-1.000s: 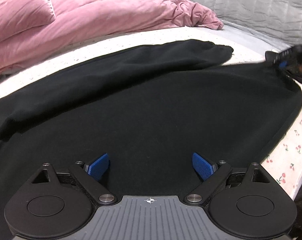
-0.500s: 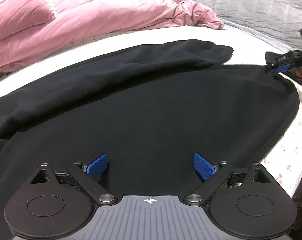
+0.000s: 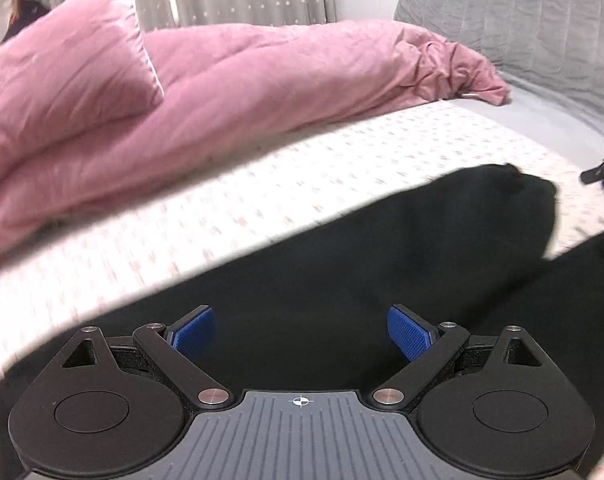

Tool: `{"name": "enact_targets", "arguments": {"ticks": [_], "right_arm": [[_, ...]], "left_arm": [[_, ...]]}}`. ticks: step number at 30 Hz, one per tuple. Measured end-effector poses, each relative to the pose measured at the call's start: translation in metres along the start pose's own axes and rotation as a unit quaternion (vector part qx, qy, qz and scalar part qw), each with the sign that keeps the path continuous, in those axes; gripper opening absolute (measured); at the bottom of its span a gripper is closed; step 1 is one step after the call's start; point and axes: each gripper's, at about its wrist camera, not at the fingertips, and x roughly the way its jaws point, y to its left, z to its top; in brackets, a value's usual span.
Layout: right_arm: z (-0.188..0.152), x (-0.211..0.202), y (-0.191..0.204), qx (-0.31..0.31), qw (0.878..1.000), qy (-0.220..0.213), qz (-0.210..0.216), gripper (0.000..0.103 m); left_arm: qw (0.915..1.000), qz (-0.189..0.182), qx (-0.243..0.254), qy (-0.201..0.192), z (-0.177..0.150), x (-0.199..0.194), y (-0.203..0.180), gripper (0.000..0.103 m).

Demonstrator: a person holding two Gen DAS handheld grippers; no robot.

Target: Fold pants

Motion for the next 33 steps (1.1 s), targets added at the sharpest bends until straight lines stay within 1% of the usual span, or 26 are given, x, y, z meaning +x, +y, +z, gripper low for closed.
{"name": "enact_targets", "arguments": {"ticks": [2, 3, 6, 8, 13, 14, 16, 17, 18, 19, 20, 21, 22, 23, 25, 26, 28, 29, 31, 33], "right_arm": [[0.011, 0.015, -0.001, -0.002, 1.000, 0.005, 0.016, 0.084], [0.016, 0.023, -0.001, -0.004, 1.000, 0.007, 0.021, 0.084], [0.027, 0.048, 0.000, -0.009, 1.000, 0.016, 0.023, 0.084], [0.032, 0.064, 0.002, -0.016, 0.999, 0.023, 0.021, 0.084], [0.034, 0.104, 0.007, -0.034, 0.999, 0.037, 0.008, 0.084], [0.034, 0.109, 0.007, -0.035, 0.999, 0.037, 0.006, 0.084], [0.035, 0.117, 0.008, -0.040, 0.999, 0.031, 0.003, 0.085], [0.035, 0.119, 0.010, -0.045, 0.999, 0.024, 0.002, 0.085], [0.035, 0.121, 0.012, -0.051, 0.999, 0.019, 0.000, 0.082], [0.035, 0.123, 0.014, -0.056, 0.998, 0.016, 0.000, 0.077], [0.035, 0.124, 0.016, -0.063, 0.998, 0.013, 0.004, 0.074], [0.035, 0.125, 0.018, -0.071, 0.997, 0.012, 0.008, 0.067], [0.035, 0.126, 0.021, -0.076, 0.997, 0.012, 0.015, 0.053], [0.035, 0.126, 0.022, -0.078, 0.997, 0.013, 0.027, 0.045], [0.035, 0.124, 0.025, -0.078, 0.997, 0.008, 0.013, 0.033], [0.035, 0.123, 0.024, -0.076, 0.997, 0.004, 0.013, 0.031], [0.034, 0.119, 0.020, -0.066, 0.998, -0.006, 0.011, 0.026], [0.034, 0.116, 0.019, -0.063, 0.998, -0.012, 0.010, 0.026], [0.035, 0.109, 0.018, -0.064, 0.997, -0.030, 0.007, 0.024], [0.036, 0.101, 0.019, -0.070, 0.996, -0.050, 0.005, 0.023]], "left_arm": [[0.9998, 0.011, 0.019, -0.002, 0.006, 0.021, 0.011, 0.095], [0.9995, 0.014, 0.028, 0.003, 0.008, 0.033, 0.017, 0.095], [0.9985, 0.013, 0.045, 0.028, 0.010, 0.073, 0.039, 0.095], [0.9979, 0.009, 0.045, 0.045, 0.011, 0.097, 0.054, 0.095], [0.9968, -0.010, 0.004, 0.079, 0.013, 0.141, 0.094, 0.094], [0.9959, -0.014, -0.004, 0.090, 0.013, 0.149, 0.101, 0.092], [0.9924, -0.028, -0.028, 0.117, 0.014, 0.164, 0.113, 0.092], [0.9909, -0.040, -0.040, 0.123, 0.013, 0.168, 0.117, 0.088], [0.9894, -0.053, -0.052, 0.125, 0.011, 0.170, 0.121, 0.087], [0.9888, -0.061, -0.055, 0.124, 0.010, 0.170, 0.123, 0.085], [0.9887, -0.069, -0.052, 0.122, 0.009, 0.169, 0.122, 0.076], [0.9884, -0.079, -0.051, 0.119, 0.008, 0.167, 0.122, 0.069], [0.9882, -0.086, -0.052, 0.116, 0.008, 0.166, 0.123, 0.055], [0.9879, -0.088, -0.055, 0.115, 0.009, 0.164, 0.124, 0.039], [0.9862, -0.093, -0.075, 0.114, 0.011, 0.163, 0.130, 0.019], [0.9855, -0.093, -0.084, 0.114, 0.011, 0.162, 0.132, 0.014], [0.9892, -0.077, -0.068, 0.105, 0.011, 0.159, 0.125, 0.004], [0.9906, -0.070, -0.063, 0.099, 0.011, 0.157, 0.122, 0.001], [0.9935, -0.055, -0.052, 0.085, 0.011, 0.153, 0.115, 0.000], [0.9963, -0.041, -0.042, 0.062, 0.011, 0.146, 0.111, 0.000]]}}
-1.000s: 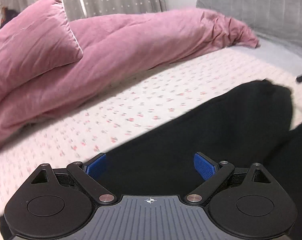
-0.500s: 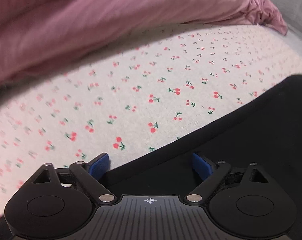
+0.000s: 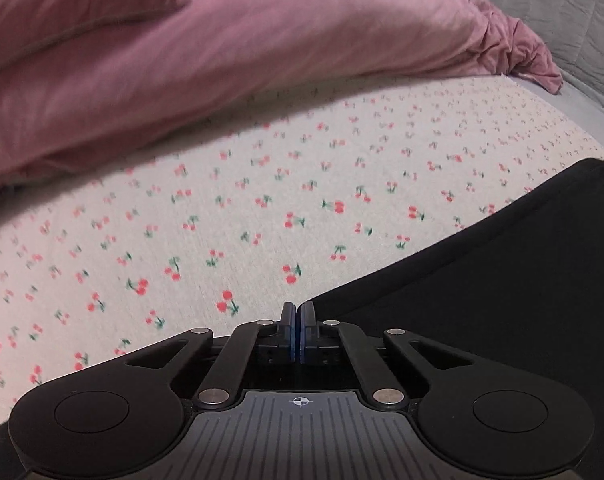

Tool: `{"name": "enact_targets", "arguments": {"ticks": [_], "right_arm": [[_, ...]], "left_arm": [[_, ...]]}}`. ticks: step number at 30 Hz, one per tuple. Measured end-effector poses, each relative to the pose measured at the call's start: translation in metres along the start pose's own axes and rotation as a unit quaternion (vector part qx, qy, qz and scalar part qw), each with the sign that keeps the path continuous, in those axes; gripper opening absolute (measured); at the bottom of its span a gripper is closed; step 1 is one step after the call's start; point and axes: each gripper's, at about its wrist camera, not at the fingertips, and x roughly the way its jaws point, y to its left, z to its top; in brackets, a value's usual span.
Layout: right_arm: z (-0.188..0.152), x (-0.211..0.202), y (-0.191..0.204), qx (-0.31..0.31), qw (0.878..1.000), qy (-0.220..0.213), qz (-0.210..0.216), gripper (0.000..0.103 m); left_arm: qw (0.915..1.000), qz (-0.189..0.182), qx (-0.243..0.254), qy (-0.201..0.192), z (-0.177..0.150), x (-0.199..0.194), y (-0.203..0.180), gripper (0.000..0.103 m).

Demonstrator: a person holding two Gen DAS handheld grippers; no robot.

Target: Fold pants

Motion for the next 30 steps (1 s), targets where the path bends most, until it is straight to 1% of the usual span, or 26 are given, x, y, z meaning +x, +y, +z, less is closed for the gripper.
{"name": "enact_targets", "arguments": {"ticks": [2, 4, 7, 10, 11, 12, 13, 14, 15, 16, 17, 19, 21, 22, 23, 24, 25, 26, 27, 29, 30], "right_arm": [[0.004, -0.004, 0.000, -0.005, 1.000, -0.017, 0.000, 0.023], [0.006, -0.004, 0.002, -0.014, 0.999, -0.030, -0.004, 0.022], [0.007, 0.007, 0.002, -0.017, 0.999, -0.030, -0.011, 0.022], [-0.001, 0.028, 0.003, -0.022, 1.000, -0.002, -0.020, 0.022], [-0.005, 0.033, 0.002, -0.024, 0.999, 0.007, -0.024, 0.023], [-0.008, 0.034, 0.002, -0.024, 0.999, 0.007, -0.025, 0.023], [-0.007, 0.033, 0.001, -0.022, 0.999, 0.007, -0.026, 0.024], [-0.005, 0.030, 0.002, -0.019, 0.999, 0.011, -0.027, 0.027], [-0.003, 0.026, 0.003, -0.022, 0.999, 0.012, -0.035, 0.036], [-0.001, 0.020, 0.006, -0.031, 0.998, 0.008, -0.047, 0.040], [0.001, 0.014, 0.011, -0.042, 0.998, 0.002, -0.053, 0.042], [0.005, -0.001, 0.021, -0.053, 0.997, -0.003, -0.049, 0.046], [0.007, -0.015, 0.034, -0.059, 0.998, -0.009, -0.025, 0.048], [0.008, -0.022, 0.043, -0.064, 0.998, -0.012, -0.008, 0.050], [0.008, -0.024, 0.051, -0.068, 0.998, -0.010, 0.005, 0.052], [0.007, -0.026, 0.061, -0.075, 0.997, -0.004, 0.023, 0.054], [0.006, -0.026, 0.069, -0.084, 0.996, 0.004, 0.039, 0.054], [0.003, -0.025, 0.077, -0.096, 0.994, 0.014, 0.052, 0.055], [-0.002, -0.023, 0.085, -0.112, 0.992, 0.026, 0.060, 0.058], [-0.013, -0.018, 0.091, -0.139, 0.987, 0.050, 0.057, 0.060], [-0.018, -0.014, 0.088, -0.146, 0.986, 0.063, 0.044, 0.060]], "left_arm": [[0.9998, 0.004, 0.001, -0.018, 0.001, -0.005, 0.000, 0.000], [0.9993, 0.004, -0.012, -0.037, 0.001, -0.009, 0.005, 0.000], [0.9979, 0.014, -0.027, -0.058, 0.000, -0.006, 0.008, 0.000], [0.9977, 0.024, -0.039, -0.049, -0.003, 0.010, 0.008, 0.000], [0.9977, 0.030, -0.043, -0.043, -0.004, 0.017, 0.008, 0.003], [0.9972, 0.037, -0.047, -0.045, -0.006, 0.021, 0.008, 0.004], [0.9967, 0.042, -0.051, -0.046, -0.005, 0.022, 0.008, 0.008], [0.9961, 0.049, -0.057, -0.045, -0.004, 0.022, 0.008, 0.011], [0.9958, 0.051, -0.062, -0.043, -0.001, 0.021, 0.009, 0.012], [0.9957, 0.056, -0.062, -0.039, 0.001, 0.019, 0.007, 0.014], [0.9958, 0.059, -0.058, -0.038, 0.002, 0.015, 0.004, 0.014], [0.9959, 0.064, -0.047, -0.043, 0.003, 0.005, -0.004, 0.015], [0.9964, 0.053, -0.039, -0.053, 0.003, -0.008, -0.020, 0.022], [0.9967, 0.045, -0.037, -0.057, 0.002, -0.014, -0.028, 0.035], [0.9968, 0.036, -0.035, -0.063, 0.001, -0.019, -0.036, 0.054], [0.9968, 0.025, -0.030, -0.070, 0.000, -0.025, -0.046, 0.061], [0.9968, 0.010, -0.021, -0.077, -0.003, -0.030, -0.057, 0.066], [0.9969, -0.001, -0.012, -0.078, -0.005, -0.033, -0.066, 0.066], [0.9970, -0.009, -0.003, -0.076, -0.008, -0.035, -0.075, 0.066], [0.9974, -0.014, 0.012, -0.070, -0.016, -0.037, -0.090, 0.070], [0.9975, -0.014, 0.020, -0.066, -0.021, -0.038, -0.095, 0.070]]}}
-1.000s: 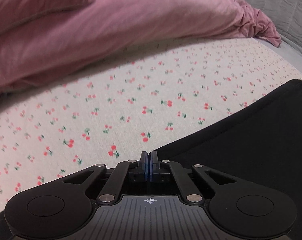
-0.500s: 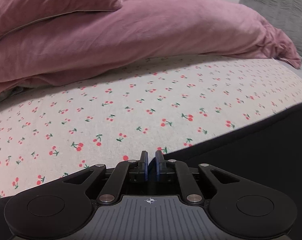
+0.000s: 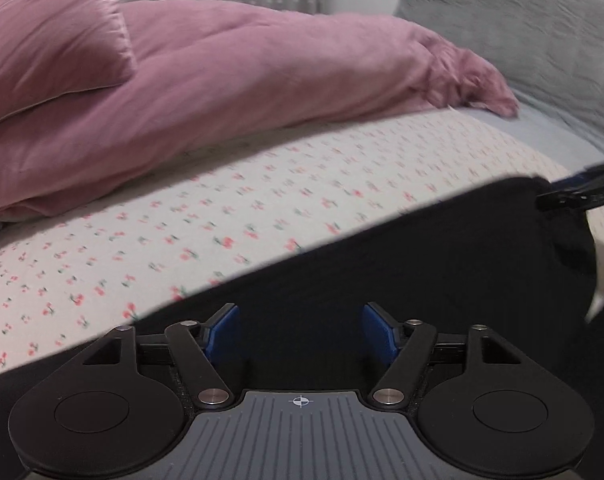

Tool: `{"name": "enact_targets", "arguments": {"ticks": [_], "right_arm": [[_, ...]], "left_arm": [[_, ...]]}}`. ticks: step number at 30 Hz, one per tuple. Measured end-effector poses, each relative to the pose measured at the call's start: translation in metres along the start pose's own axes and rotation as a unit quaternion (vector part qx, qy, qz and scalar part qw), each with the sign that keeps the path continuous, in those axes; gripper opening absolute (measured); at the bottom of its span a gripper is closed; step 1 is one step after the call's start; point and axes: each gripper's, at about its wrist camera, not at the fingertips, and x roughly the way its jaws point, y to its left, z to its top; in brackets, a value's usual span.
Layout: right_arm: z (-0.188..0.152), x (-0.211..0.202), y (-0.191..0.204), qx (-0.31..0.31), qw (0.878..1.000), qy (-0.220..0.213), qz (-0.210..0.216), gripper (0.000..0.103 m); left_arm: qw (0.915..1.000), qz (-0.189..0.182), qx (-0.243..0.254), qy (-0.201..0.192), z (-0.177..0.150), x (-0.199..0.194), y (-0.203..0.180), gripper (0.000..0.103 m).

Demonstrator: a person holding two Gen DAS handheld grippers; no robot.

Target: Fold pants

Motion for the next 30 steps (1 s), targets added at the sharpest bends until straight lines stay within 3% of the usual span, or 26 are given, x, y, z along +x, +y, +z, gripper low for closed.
{"name": "enact_targets", "arguments": {"ticks": [2, 5, 9, 12, 13, 15, 17, 22, 30], "right_arm": [[-0.012, 0.005, -0.012, 0.010, 0.999, 0.030, -0.018, 0.057], [-0.031, -0.007, -0.045, 0.052, 0.998, 0.025, 0.004, 0.056], [-0.044, -0.023, -0.055, 0.056, 0.998, 0.041, 0.002, 0.055], [-0.044, -0.028, -0.040, 0.018, 0.998, 0.050, -0.022, 0.056], [-0.041, -0.030, -0.033, 0.008, 0.998, 0.057, -0.037, 0.064], [-0.034, -0.035, -0.025, -0.006, 0.997, 0.057, -0.047, 0.067], [-0.025, -0.041, -0.017, -0.017, 0.998, 0.047, -0.022, 0.068], [0.001, -0.056, 0.016, -0.054, 0.998, 0.006, 0.024, 0.086], [0.046, -0.030, 0.092, -0.148, 0.988, -0.006, 0.045, 0.087]], "left_arm": [[0.9998, 0.003, 0.012, 0.014, -0.010, -0.001, -0.006, 0.070], [0.9984, 0.020, 0.038, 0.036, -0.030, -0.002, -0.006, 0.070], [0.9996, 0.011, -0.008, 0.024, -0.055, -0.020, 0.016, 0.073], [0.9993, 0.015, -0.025, 0.023, -0.063, -0.037, 0.027, 0.078], [0.9989, 0.027, -0.022, 0.032, -0.065, -0.043, 0.031, 0.082], [0.9982, 0.034, -0.021, 0.046, -0.066, -0.056, 0.040, 0.082], [0.9975, 0.051, -0.012, 0.047, -0.067, -0.068, 0.049, 0.082], [0.9944, 0.092, -0.004, 0.050, -0.066, -0.090, 0.083, 0.084], [0.9901, 0.123, -0.020, 0.064, -0.048, -0.085, 0.143, 0.090]]}}
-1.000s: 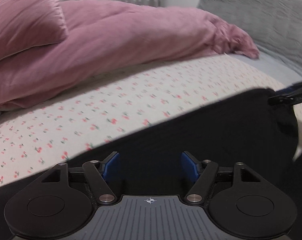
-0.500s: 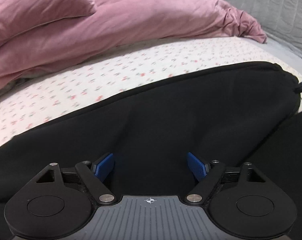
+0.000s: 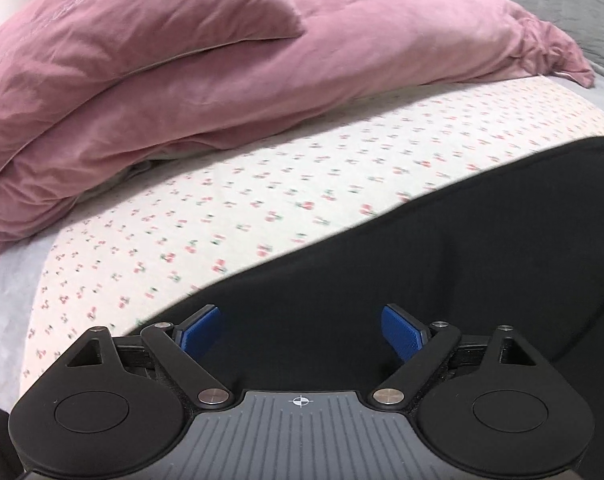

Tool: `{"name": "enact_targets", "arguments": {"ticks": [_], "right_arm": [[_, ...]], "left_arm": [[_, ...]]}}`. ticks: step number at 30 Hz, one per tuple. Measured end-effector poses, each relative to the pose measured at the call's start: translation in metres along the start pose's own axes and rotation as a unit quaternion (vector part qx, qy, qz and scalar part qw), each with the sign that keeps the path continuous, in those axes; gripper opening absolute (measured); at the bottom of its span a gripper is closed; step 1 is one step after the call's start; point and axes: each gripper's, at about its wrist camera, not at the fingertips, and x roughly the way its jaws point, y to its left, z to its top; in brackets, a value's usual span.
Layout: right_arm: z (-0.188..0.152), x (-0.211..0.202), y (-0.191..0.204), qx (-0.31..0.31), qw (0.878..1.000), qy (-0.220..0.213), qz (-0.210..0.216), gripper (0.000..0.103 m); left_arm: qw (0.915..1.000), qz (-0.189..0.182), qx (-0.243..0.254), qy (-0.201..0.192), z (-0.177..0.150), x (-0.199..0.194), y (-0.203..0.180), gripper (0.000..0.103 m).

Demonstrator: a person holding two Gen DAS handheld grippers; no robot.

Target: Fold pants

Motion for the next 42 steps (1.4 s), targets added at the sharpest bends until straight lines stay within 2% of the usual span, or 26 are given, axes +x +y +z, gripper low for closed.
{"name": "enact_targets", "arguments": {"ticks": [3, 7, 10, 17, 19, 20, 21, 23, 24, 25, 26, 27, 29, 32, 37, 40, 42], "right_arm": [[0.018, 0.020, 0.027, -0.052, 0.998, 0.016, 0.027, 0.086], [0.040, 0.053, 0.056, -0.116, 0.989, 0.041, 0.076, 0.081], [0.057, 0.072, 0.072, -0.138, 0.985, 0.047, 0.095, 0.080], [0.077, 0.118, 0.077, -0.143, 0.981, 0.068, 0.110, 0.081], [0.079, 0.129, 0.073, -0.130, 0.981, 0.073, 0.125, 0.081], [0.082, 0.133, 0.072, -0.117, 0.981, 0.076, 0.135, 0.081], [0.083, 0.137, 0.067, -0.095, 0.980, 0.083, 0.154, 0.074], [0.083, 0.137, 0.063, -0.073, 0.978, 0.085, 0.178, 0.061], [0.084, 0.135, 0.064, -0.074, 0.977, 0.082, 0.182, 0.045], [0.084, 0.131, 0.067, -0.077, 0.977, 0.080, 0.179, 0.032], [0.083, 0.127, 0.071, -0.083, 0.978, 0.077, 0.175, 0.022], [0.083, 0.124, 0.075, -0.089, 0.979, 0.075, 0.165, 0.014], [0.081, 0.120, 0.083, -0.097, 0.983, 0.067, 0.139, 0.011], [0.079, 0.114, 0.095, -0.090, 0.990, 0.053, 0.097, 0.008], [0.078, 0.079, 0.109, -0.082, 0.995, 0.022, 0.046, 0.006], [0.078, 0.046, 0.106, -0.075, 0.996, 0.004, 0.043, 0.006], [0.075, 0.021, 0.108, -0.085, 0.996, -0.011, 0.039, 0.005]], "left_arm": [[0.9998, -0.004, 0.005, 0.017, 0.011, 0.019, 0.010, 0.090], [0.9979, -0.050, 0.009, 0.041, 0.015, 0.046, 0.025, 0.090], [0.9967, -0.058, 0.018, 0.054, 0.018, 0.064, 0.033, 0.089], [0.9918, -0.099, -0.010, 0.080, 0.027, 0.097, 0.054, 0.088], [0.9911, -0.104, -0.005, 0.084, 0.026, 0.104, 0.054, 0.088], [0.9909, -0.106, -0.001, 0.083, 0.025, 0.106, 0.053, 0.088], [0.9910, -0.107, 0.000, 0.081, 0.025, 0.106, 0.053, 0.088], [0.9913, -0.112, -0.003, 0.070, 0.023, 0.105, 0.052, 0.079], [0.9919, -0.111, -0.004, 0.062, 0.020, 0.103, 0.051, 0.076], [0.9928, -0.107, -0.007, 0.055, 0.018, 0.101, 0.049, 0.068], [0.9935, -0.102, -0.013, 0.048, 0.017, 0.099, 0.048, 0.058], [0.9945, -0.092, -0.027, 0.042, 0.014, 0.097, 0.047, 0.053], [0.9933, -0.077, -0.080, 0.033, 0.010, 0.094, 0.051, 0.035], [0.9876, -0.050, -0.148, 0.018, 0.002, 0.087, 0.054, 0.023], [0.9860, 0.004, -0.167, -0.001, 0.005, 0.065, 0.037, 0.010], [0.9850, 0.023, -0.170, -0.022, 0.008, 0.037, 0.028, 0.007], [0.9829, 0.023, -0.179, -0.034, 0.006, 0.018, 0.027, 0.006]]}}
